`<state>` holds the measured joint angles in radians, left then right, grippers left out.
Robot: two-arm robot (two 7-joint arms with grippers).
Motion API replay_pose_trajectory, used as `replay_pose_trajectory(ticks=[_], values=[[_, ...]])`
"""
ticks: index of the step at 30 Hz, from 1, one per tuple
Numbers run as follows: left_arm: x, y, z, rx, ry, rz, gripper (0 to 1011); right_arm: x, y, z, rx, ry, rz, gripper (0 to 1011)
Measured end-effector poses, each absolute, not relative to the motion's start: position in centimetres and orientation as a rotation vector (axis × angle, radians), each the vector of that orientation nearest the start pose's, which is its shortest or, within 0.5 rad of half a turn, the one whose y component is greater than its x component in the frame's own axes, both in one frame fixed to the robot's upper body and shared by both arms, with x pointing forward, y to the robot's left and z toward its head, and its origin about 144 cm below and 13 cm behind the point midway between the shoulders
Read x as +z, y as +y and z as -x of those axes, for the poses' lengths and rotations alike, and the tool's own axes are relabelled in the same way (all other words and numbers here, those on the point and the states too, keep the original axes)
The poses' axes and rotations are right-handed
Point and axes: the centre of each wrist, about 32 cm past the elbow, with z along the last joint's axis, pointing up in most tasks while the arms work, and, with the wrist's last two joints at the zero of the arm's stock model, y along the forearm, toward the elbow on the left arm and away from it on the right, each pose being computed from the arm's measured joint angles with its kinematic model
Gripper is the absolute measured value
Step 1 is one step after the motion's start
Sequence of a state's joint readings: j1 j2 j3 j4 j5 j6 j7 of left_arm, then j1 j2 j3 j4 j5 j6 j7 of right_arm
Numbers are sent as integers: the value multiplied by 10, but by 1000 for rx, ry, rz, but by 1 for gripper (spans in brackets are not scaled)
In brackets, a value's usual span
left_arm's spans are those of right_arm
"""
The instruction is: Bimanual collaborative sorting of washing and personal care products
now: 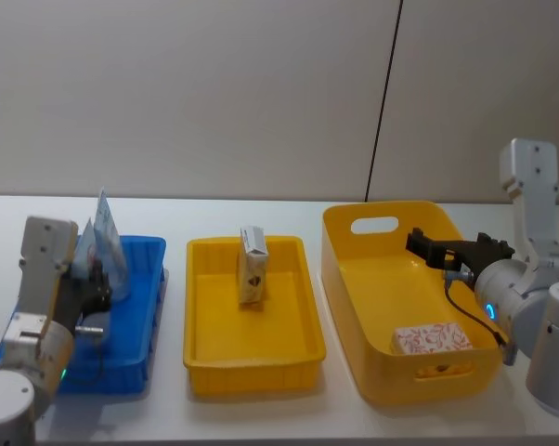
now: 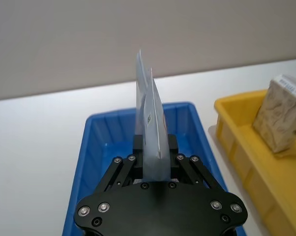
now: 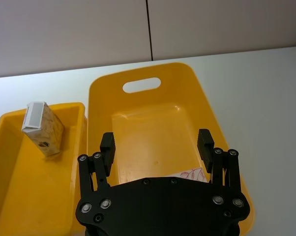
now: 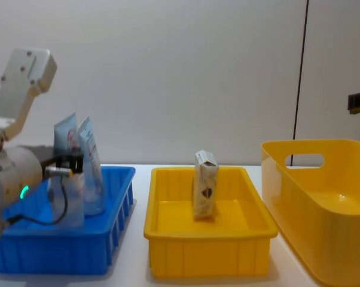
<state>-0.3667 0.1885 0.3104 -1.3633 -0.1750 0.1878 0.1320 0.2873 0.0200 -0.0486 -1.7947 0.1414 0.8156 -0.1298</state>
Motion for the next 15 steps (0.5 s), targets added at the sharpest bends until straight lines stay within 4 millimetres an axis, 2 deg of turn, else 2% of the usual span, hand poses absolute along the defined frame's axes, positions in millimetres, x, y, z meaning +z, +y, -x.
replay_pose_trajectory(ticks=[15], values=[[1247,209,-542,1323,-147,3,242,1306,-215,-506,-1562,287,204,1004]])
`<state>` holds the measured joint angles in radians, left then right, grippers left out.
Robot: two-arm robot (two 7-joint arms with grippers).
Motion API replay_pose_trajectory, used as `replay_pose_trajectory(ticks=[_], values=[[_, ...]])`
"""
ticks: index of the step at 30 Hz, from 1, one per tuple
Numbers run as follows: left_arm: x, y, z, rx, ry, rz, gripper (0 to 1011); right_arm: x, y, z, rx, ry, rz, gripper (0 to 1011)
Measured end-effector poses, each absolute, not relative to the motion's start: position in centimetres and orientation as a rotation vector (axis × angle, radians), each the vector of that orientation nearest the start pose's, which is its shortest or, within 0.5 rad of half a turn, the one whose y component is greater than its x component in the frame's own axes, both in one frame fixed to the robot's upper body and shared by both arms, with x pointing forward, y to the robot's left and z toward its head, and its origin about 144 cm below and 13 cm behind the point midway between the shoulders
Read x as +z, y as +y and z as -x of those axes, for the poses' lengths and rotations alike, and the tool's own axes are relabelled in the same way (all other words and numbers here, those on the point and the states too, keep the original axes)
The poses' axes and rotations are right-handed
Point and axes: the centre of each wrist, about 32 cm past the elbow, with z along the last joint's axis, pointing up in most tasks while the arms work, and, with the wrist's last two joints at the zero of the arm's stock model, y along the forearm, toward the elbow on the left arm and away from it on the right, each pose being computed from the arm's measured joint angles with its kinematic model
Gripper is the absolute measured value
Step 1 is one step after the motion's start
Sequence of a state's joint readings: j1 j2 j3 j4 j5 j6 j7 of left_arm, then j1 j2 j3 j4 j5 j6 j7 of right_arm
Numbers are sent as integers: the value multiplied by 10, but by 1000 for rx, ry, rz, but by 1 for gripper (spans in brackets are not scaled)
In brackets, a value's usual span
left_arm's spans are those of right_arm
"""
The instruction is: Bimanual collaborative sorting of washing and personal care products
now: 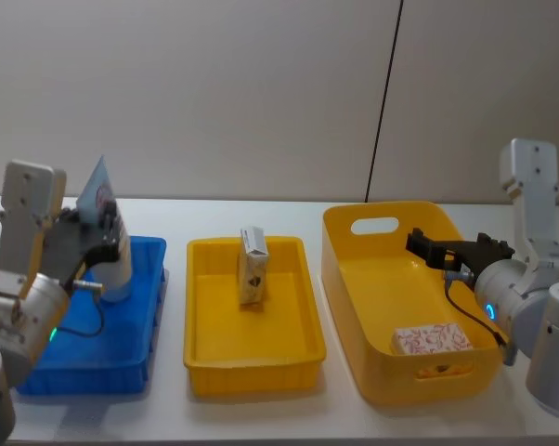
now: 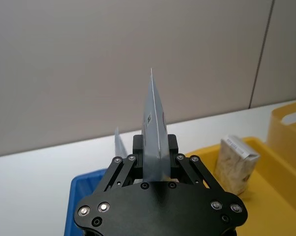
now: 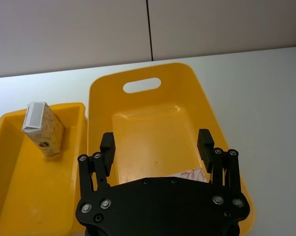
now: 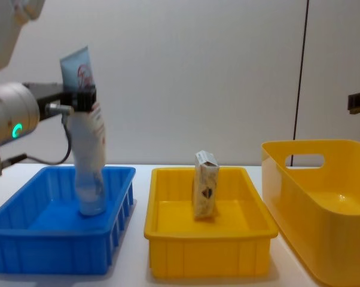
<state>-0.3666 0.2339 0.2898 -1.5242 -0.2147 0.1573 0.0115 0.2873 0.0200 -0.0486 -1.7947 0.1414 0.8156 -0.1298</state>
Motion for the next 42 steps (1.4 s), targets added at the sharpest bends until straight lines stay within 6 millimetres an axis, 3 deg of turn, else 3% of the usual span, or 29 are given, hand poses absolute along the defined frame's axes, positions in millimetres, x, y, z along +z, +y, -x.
replay_pose_trajectory(ticks=[19,42], values=[[1291,202,-549,1062,-184,165,242,1306,-215,-506,-1562,286,203,1004],[1313,152,-588,733,-235,165,241,1306,-215,-506,-1562,286,204,1004]])
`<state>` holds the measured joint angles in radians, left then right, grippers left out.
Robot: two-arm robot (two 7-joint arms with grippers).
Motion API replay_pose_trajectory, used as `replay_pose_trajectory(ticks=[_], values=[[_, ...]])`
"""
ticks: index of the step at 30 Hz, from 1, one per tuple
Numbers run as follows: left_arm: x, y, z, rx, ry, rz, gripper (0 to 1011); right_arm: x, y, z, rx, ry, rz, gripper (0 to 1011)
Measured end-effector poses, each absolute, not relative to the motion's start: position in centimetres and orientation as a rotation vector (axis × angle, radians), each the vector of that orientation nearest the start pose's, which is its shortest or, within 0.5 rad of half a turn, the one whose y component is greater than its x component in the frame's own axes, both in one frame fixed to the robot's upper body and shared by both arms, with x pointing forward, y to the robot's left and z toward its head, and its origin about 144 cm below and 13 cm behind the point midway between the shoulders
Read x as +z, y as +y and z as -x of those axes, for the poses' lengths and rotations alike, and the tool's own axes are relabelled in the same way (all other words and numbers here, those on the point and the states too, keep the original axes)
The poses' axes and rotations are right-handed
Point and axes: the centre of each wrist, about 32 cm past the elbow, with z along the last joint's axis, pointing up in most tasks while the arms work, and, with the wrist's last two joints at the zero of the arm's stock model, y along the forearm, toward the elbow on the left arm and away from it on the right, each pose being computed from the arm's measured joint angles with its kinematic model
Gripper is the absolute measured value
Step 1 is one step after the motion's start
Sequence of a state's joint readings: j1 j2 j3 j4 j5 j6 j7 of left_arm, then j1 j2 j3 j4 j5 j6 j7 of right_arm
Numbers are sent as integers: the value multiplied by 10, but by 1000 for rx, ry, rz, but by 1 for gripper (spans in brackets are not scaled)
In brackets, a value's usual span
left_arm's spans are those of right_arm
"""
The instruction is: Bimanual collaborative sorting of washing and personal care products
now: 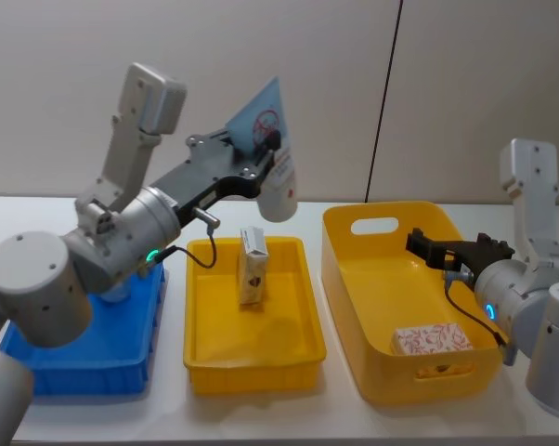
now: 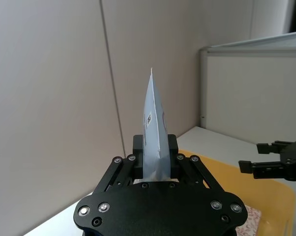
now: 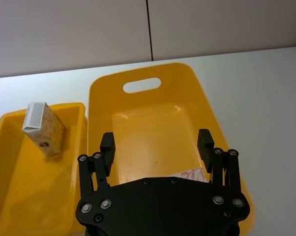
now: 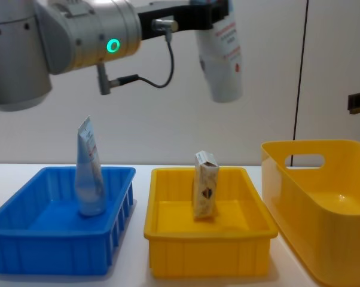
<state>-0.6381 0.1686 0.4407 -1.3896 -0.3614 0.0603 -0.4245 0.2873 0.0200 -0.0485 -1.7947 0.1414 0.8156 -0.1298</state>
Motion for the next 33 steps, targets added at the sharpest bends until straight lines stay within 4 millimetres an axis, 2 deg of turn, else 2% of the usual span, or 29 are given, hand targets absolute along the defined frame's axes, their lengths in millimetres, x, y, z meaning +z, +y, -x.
replay_pose_trajectory(ticks=[17,33], values=[[1316,136,-604,643,-266,128,242,1308,-215,-504,-1516,261,221,1004],[1316,132,-608,622,-274,118,242,1315,-217,-493,-1342,143,297,1004]])
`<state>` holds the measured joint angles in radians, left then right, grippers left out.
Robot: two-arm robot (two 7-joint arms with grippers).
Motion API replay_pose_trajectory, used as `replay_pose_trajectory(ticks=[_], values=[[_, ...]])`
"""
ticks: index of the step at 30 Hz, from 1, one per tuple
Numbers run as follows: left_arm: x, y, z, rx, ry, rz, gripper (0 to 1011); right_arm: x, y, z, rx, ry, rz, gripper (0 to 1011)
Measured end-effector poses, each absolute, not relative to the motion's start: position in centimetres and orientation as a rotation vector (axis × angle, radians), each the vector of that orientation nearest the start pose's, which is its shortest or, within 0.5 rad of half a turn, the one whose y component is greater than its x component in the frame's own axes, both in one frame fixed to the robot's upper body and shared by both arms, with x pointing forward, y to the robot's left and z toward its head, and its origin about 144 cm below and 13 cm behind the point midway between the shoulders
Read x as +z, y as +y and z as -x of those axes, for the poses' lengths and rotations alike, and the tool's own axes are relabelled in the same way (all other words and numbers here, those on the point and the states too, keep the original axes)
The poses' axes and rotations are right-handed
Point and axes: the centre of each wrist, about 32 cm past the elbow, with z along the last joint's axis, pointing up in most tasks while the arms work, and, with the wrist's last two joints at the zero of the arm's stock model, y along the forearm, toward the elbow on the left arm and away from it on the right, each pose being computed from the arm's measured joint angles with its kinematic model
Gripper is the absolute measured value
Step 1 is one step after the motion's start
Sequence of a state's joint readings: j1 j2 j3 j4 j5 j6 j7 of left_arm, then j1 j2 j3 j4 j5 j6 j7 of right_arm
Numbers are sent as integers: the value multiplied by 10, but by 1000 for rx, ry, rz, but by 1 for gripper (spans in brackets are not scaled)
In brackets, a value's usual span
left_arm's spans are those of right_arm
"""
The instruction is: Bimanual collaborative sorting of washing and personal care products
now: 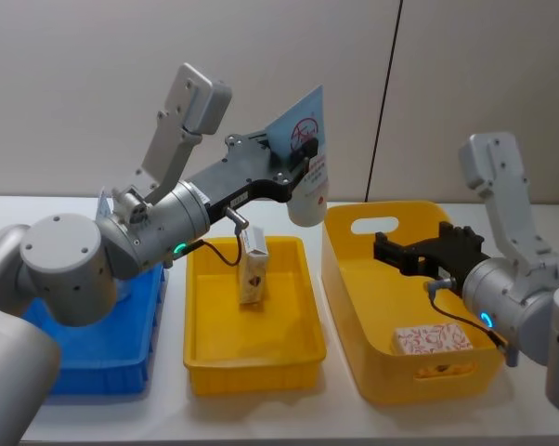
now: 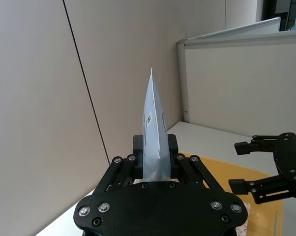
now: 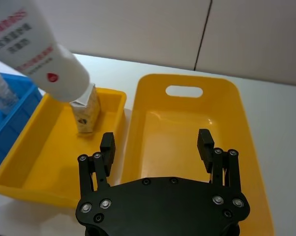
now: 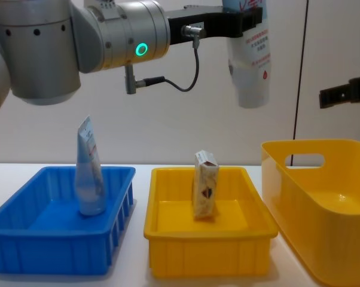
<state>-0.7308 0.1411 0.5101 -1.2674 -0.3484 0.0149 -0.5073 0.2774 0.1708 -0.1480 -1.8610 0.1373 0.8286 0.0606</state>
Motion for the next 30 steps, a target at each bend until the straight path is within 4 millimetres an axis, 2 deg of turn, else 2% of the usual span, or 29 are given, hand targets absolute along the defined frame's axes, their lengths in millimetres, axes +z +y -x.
replay_pose_trajectory(ticks=[16,30], values=[[1316,131,-609,616,-277,115,241,1320,-224,-483,-1225,-8,322,1004],[1316,131,-609,613,-277,114,241,1312,-234,-487,-1206,-138,265,1004]])
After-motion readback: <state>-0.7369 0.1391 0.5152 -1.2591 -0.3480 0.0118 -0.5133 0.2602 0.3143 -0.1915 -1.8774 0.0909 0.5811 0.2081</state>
